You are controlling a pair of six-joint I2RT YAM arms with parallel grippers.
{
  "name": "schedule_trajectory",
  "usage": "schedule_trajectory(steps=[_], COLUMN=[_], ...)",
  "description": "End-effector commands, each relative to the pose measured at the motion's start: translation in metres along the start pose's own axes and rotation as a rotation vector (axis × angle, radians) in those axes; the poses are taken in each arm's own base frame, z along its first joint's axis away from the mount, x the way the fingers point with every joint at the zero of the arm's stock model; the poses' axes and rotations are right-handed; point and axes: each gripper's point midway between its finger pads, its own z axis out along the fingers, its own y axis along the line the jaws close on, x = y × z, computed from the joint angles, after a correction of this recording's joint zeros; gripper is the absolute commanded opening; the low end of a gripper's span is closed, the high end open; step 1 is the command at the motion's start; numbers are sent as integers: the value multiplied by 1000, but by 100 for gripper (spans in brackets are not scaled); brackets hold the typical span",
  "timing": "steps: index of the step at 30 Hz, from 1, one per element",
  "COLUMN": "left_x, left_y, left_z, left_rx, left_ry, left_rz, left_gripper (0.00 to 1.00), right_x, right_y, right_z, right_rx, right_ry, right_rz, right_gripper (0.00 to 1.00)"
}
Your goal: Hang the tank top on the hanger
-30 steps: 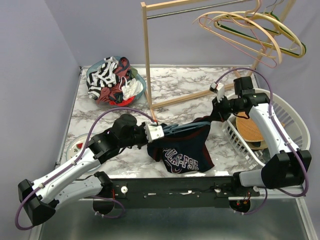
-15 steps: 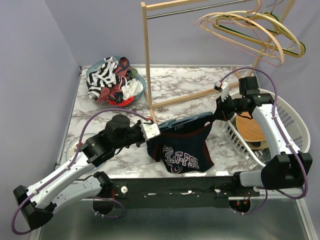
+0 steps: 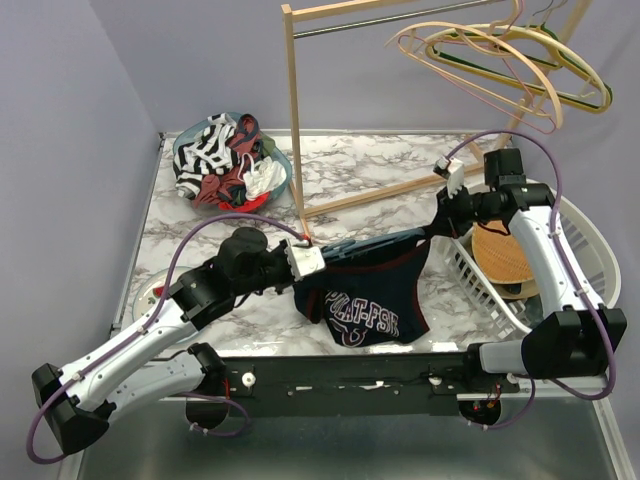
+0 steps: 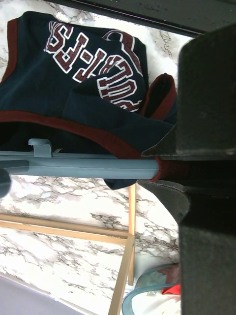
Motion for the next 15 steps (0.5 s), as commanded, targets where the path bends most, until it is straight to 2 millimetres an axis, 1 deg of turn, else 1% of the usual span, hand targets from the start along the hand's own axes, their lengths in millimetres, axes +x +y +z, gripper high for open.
schedule_trajectory(steps=[1,3,4,8,10,11,12,13,14,15], left_x=[-3,-4,-2,7,9,8,3,6,4,-6], left_y=[1,1,3,8,8,6,6,4,-1,-1], left_z=[-1,0,1,5,9,10,11,15,18,18], left_rx=[2,2,-10,-29,-17,-1,10,29,62,80], left_ry=[-7,-12,3,52,74,75,67,86,81,63], left_rz=[3,-1,-5,-9,-10,-12,-8,-15,-20,-17], left_gripper=[0,0,0,0,0,0,0,0,0,0], right_x=[-15,-16,-18,-19,-23,-25,-28,-31,-31,-38], right_y=[1,0,0,10,19,24,31,36,42,52], right_z=[-18,-21,-24,-33,-39,-42,-45,-49,-52,-57], right_rx=[30,41,42,21,2,-11,-36,-44,-61,-98], right_ry=[-47,-53,-58,-63,-87,-95,-111,-124,-127,-156], right_rz=[-12,-14,-17,-38,-59,-73,-85,-95,-103,-126], right_gripper=[0,0,0,1,0,0,0,0,1,1])
